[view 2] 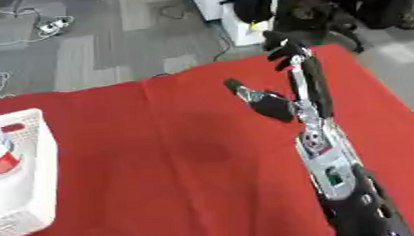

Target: Pick up objects on the table and place them in the box.

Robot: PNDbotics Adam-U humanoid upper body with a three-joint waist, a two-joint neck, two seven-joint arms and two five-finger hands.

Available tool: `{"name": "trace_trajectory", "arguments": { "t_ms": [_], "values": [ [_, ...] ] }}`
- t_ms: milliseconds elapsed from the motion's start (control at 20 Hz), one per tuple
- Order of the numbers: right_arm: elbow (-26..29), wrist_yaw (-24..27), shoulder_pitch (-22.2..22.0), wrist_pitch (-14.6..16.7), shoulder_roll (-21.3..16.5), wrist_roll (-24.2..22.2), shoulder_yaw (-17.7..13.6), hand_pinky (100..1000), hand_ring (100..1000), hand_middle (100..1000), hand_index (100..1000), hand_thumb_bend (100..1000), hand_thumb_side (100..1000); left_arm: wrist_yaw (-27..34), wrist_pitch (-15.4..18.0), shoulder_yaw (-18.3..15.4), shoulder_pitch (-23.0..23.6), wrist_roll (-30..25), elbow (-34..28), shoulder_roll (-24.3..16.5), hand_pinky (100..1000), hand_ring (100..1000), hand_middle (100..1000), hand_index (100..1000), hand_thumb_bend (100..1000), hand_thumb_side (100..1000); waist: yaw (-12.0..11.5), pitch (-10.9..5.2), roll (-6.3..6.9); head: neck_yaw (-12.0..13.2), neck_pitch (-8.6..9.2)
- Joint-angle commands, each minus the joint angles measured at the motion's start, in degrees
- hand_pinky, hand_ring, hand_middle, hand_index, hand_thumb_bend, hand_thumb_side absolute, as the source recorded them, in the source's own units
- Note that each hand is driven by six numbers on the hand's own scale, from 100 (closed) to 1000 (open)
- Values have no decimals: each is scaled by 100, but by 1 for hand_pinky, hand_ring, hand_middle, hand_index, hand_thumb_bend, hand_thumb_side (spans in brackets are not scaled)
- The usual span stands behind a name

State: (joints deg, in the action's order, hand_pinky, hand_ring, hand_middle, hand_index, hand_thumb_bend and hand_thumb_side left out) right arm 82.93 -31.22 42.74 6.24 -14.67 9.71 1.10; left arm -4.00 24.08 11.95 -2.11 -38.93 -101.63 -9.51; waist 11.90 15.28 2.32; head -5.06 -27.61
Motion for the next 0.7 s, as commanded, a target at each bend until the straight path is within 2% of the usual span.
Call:
{"name": "trace_trajectory", "arguments": {
  "t_ms": [50, 100, 150, 200, 250, 300, 350, 400, 450, 500, 550, 650, 700],
  "values": [
    [291, 431, -38, -106, -69, -452, -20, 680, 745, 765, 930, 956, 378, 69, 1103, -39, -5, -1144, -49, -17, 758, 826, 682, 975, 100, 818, 55, -152, -36, -77, 0],
    [355, 413, -84, -181, -38, -599, -50, 833, 858, 853, 984, 1000, 541, 75, 1090, -50, -1, -1141, -46, -17, 758, 826, 682, 973, 100, 815, 86, -172, -43, -82, 5],
    [426, 335, -133, -265, 8, -737, -90, 824, 851, 849, 981, 1000, 541, 81, 1076, -65, 4, -1135, -43, -16, 758, 826, 682, 973, 100, 815, 119, -193, -48, -84, 9],
    [502, 254, -174, -342, 59, -848, -135, 889, 902, 870, 1000, 1000, 541, 85, 1064, -77, 9, -1130, -42, -15, 760, 826, 682, 971, 100, 814, 148, -209, -52, -86, 15],
    [598, 182, -227, -418, 149, -941, -200, 883, 897, 866, 1000, 1000, 382, 87, 1046, -94, 17, -1120, -36, -13, 759, 826, 682, 970, 100, 813, 188, -232, -54, -74, 15],
    [709, 146, -268, -472, 236, -998, -264, 888, 903, 868, 1000, 1000, 725, 91, 1034, -104, 22, -1112, -36, -10, 760, 826, 682, 970, 100, 812, 222, -251, -53, -76, 27],
    [845, 165, -313, -507, 327, -992, -330, 887, 902, 867, 1000, 1000, 753, 98, 1024, -113, 27, -1103, -37, -8, 760, 826, 682, 970, 100, 812, 255, -269, -52, -76, 37],
    [988, 218, -348, -522, 416, -906, -404, 871, 890, 855, 1000, 855, 1000, 106, 1017, -121, 33, -1096, -38, -6, 760, 826, 682, 969, 100, 810, 290, -291, -48, -79, 49],
    [1130, 307, -389, -532, 500, -701, -480, 873, 892, 857, 1000, 939, 998, 115, 1010, -128, 39, -1090, -39, -4, 760, 826, 682, 969, 100, 810, 321, -309, -44, -83, 60],
    [1218, 396, -423, -555, 551, -512, -508, 860, 881, 850, 1000, 608, 1000, 123, 1003, -133, 43, -1086, -39, -3, 760, 826, 682, 968, 100, 810, 340, -322, -41, -90, 69],
    [1275, 503, -450, -592, 591, -317, -527, 861, 879, 850, 1000, 579, 1000, 132, 998, -139, 49, -1081, -41, -1, 761, 826, 682, 968, 100, 809, 360, -339, -38, -99, 79],
    [1307, 630, -479, -643, 604, -100, -503, 860, 877, 850, 1000, 577, 1000, 147, 991, -147, 60, -1077, -46, -1, 761, 826, 682, 968, 100, 809, 381, -363, -34, -106, 91],
    [1304, 658, -484, -651, 600, -69, -484, 854, 872, 851, 1000, 660, 1000, 153, 988, -149, 64, -1075, -47, -1, 761, 826, 682, 967, 100, 809, 384, -371, -34, -107, 95]
  ]
}}
